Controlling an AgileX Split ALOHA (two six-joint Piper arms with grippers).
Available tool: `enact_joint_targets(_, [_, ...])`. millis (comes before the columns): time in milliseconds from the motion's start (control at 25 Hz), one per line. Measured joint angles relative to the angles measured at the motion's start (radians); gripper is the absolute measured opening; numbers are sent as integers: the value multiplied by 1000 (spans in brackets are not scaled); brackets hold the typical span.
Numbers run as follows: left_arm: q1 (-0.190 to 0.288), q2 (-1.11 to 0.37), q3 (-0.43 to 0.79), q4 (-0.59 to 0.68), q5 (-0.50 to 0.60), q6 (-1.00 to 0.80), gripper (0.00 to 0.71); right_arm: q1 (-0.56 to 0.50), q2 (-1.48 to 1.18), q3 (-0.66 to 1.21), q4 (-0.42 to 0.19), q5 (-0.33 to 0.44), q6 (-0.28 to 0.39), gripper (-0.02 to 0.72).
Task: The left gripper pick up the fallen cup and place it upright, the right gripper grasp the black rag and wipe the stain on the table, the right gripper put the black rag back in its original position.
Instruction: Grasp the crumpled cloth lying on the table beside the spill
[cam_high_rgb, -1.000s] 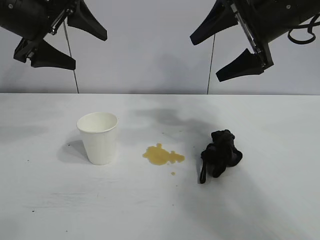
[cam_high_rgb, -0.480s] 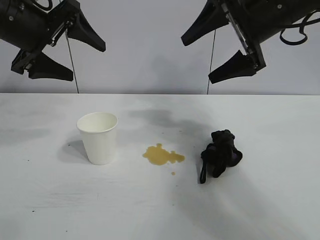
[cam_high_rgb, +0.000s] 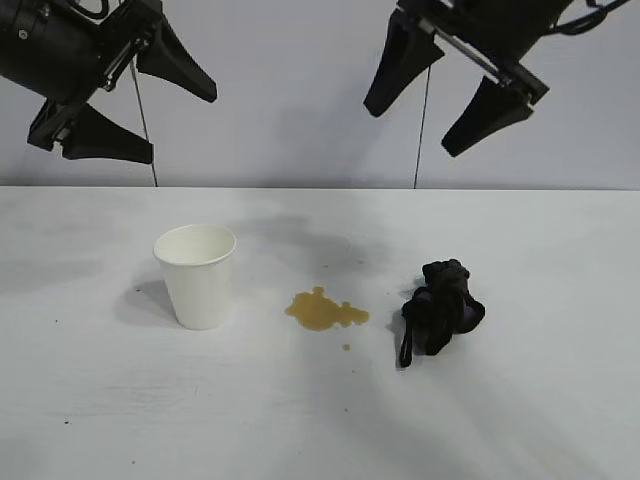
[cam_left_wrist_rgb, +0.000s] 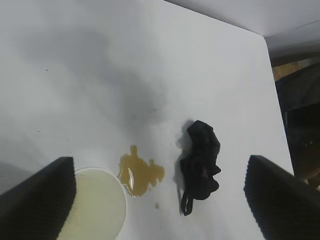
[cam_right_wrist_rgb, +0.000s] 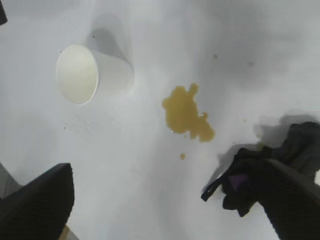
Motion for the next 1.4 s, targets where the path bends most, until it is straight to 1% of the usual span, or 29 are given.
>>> enact_joint_targets(40, [0,0,0,0,2,0,659,21,-4,-5,-41,2,7,686])
enact_joint_targets(120, [0,0,0,0,8,0,659,64,-3,-10,-145,8,10,671])
enact_joint_targets(160, [0,0,0,0,11,0,659,86,-1,-10,-185,10,10,670])
enact_joint_targets(200, [0,0,0,0,14,0,659,101,5,-10,-208,13,11,669])
enact_joint_targets(360, [0,0,0,0,20,0,659,148,26,-10,-245,20,13,664])
enact_joint_targets(560, [0,0,0,0,28,-1,659,155,61,-10,-293,-25,17,663])
enact_joint_targets(720, [0,0,0,0,41,-1,659,155,97,-9,-326,-16,24,663])
enact_joint_targets(840, [0,0,0,1,56,-1,659,155,120,-4,-364,-3,52,663])
enact_joint_targets(1000, [0,0,0,1,58,-2,659,155,139,-1,-451,1,136,663])
enact_joint_targets(1120, [0,0,0,1,58,-2,659,155,147,-1,-497,2,183,663])
enact_joint_targets(1240, [0,0,0,1,60,-2,659,155,155,6,-506,2,213,663])
enact_joint_targets(1400, [0,0,0,1,61,-2,659,155,155,42,-510,2,224,663])
